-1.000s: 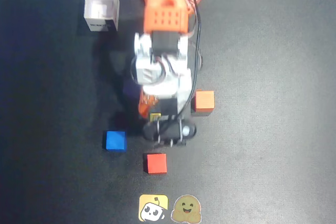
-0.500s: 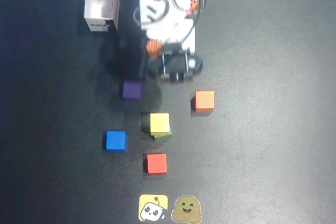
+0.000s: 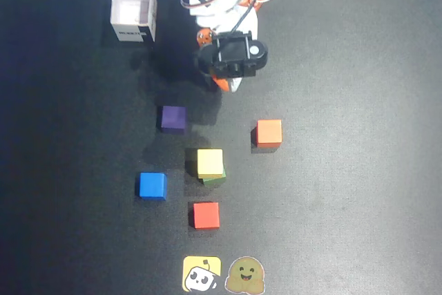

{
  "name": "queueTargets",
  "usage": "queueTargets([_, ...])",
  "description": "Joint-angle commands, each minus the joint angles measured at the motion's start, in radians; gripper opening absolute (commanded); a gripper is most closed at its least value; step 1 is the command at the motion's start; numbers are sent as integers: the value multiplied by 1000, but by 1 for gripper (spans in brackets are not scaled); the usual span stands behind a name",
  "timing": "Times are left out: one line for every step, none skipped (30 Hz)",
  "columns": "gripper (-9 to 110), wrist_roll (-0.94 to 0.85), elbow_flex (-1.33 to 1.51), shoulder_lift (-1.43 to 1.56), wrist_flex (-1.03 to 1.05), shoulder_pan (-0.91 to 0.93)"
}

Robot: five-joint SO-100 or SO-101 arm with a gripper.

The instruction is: Put the yellow cube on top of the green cube.

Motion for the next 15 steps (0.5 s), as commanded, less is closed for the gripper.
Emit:
queueTargets([0,-14,-6,8,37,-6])
queueTargets([0,-12,-6,8,52,-6])
queueTargets([0,-6,-6,8,71,-3])
queueTargets([0,2,-6,8,95,0])
queueTargets([0,11,-6,8,117,2])
queueTargets([0,8,-6,8,117,-2])
queueTargets([0,8,-6,8,117,-5])
queueTargets([0,8,-6,8,117,-6])
queueTargets([0,6,-6,8,117,-6])
queueTargets([0,8,-6,8,117,-6])
queueTargets([0,8,-6,8,117,-5])
queueTargets([0,8,-6,8,117,-3])
queueTargets([0,8,-6,8,117,-3])
queueTargets([0,8,-6,8,117,-3])
queueTargets([0,8,-6,8,117,-3])
